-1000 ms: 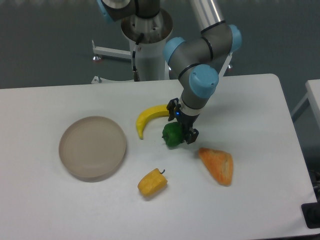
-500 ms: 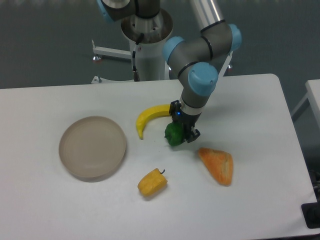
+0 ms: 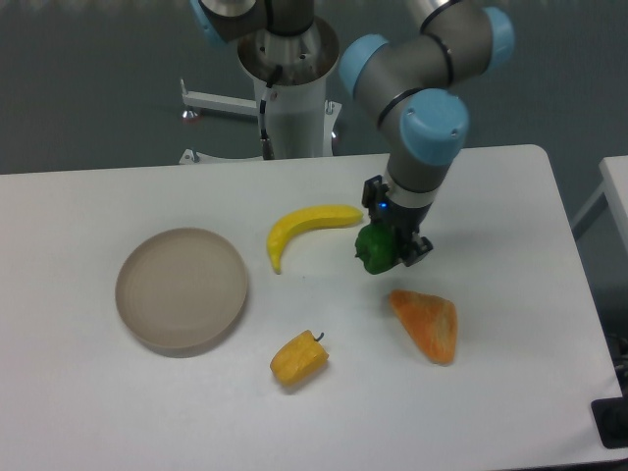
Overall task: Pick up the green pepper from the table
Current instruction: 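Lift the gripped green pepper up off the table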
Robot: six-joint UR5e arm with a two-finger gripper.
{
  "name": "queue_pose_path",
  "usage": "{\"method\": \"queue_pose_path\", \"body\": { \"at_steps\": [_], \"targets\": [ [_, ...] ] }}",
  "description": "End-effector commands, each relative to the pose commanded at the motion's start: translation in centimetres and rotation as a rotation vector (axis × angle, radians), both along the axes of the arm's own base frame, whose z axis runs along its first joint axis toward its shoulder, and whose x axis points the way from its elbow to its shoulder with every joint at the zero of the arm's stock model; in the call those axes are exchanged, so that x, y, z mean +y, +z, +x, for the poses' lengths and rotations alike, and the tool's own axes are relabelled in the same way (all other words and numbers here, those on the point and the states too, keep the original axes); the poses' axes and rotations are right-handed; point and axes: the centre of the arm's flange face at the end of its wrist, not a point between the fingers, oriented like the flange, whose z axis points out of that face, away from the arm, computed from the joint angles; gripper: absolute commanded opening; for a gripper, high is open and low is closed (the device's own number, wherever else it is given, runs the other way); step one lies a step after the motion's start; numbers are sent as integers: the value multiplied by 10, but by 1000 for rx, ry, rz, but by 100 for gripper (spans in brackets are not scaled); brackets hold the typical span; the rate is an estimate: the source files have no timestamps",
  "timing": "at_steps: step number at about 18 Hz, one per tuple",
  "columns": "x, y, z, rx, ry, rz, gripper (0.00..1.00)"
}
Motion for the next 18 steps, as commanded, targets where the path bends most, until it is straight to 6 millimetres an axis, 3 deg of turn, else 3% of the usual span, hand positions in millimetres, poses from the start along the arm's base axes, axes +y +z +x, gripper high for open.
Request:
{"method": "queue_pose_path", "body": {
  "at_steps": [6, 18],
  "targets": [
    [10, -8, -8, 71, -12, -75, 33],
    [16, -13, 2, 42, -39, -43, 34]
  ]
}}
